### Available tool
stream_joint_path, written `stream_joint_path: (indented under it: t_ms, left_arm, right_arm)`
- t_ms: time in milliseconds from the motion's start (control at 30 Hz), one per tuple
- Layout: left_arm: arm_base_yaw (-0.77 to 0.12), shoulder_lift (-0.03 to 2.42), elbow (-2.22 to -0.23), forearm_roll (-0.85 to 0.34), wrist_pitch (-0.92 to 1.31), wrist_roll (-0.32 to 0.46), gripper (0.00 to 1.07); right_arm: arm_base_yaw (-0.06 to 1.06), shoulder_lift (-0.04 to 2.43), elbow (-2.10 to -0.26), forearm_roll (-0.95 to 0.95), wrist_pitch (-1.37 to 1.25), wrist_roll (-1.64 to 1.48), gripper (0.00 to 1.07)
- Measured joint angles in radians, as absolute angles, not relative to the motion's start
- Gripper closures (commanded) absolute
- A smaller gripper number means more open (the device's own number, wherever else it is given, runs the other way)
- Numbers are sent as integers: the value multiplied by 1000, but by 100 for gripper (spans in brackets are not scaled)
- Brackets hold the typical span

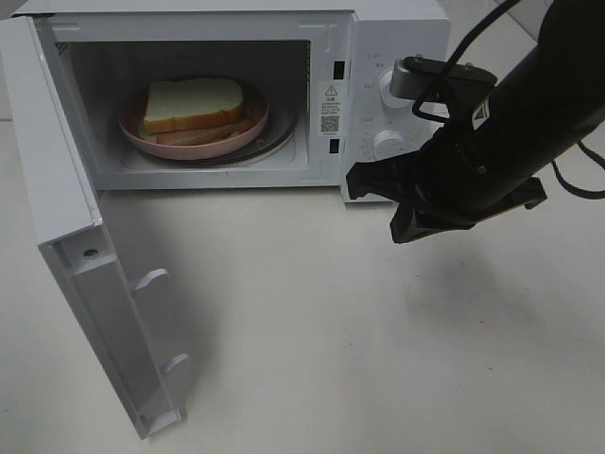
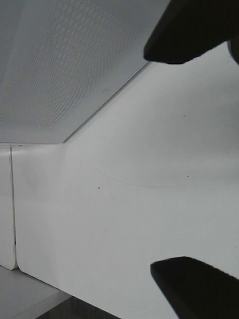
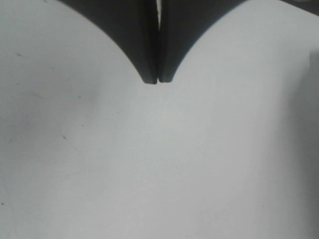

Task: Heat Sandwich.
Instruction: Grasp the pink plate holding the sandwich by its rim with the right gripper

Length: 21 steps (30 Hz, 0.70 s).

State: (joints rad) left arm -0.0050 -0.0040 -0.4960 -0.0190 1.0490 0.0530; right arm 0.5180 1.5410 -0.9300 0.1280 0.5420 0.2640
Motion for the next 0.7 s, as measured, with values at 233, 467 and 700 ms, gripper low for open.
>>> stream_joint_path:
  t_ms: [233, 467, 700]
  left_arm:
    - [-5, -4, -496, -19, 1049, 53, 9]
    - [-5, -4, -496, -19, 1049, 53, 9]
    - [-5, -4, -496, -19, 1049, 53, 9]
  right_arm:
    - [517, 1541, -993, 127, 724, -104, 107]
    - [514, 1539, -1027, 126, 857, -471, 106]
    - [514, 1537, -1031, 126, 917, -802, 106]
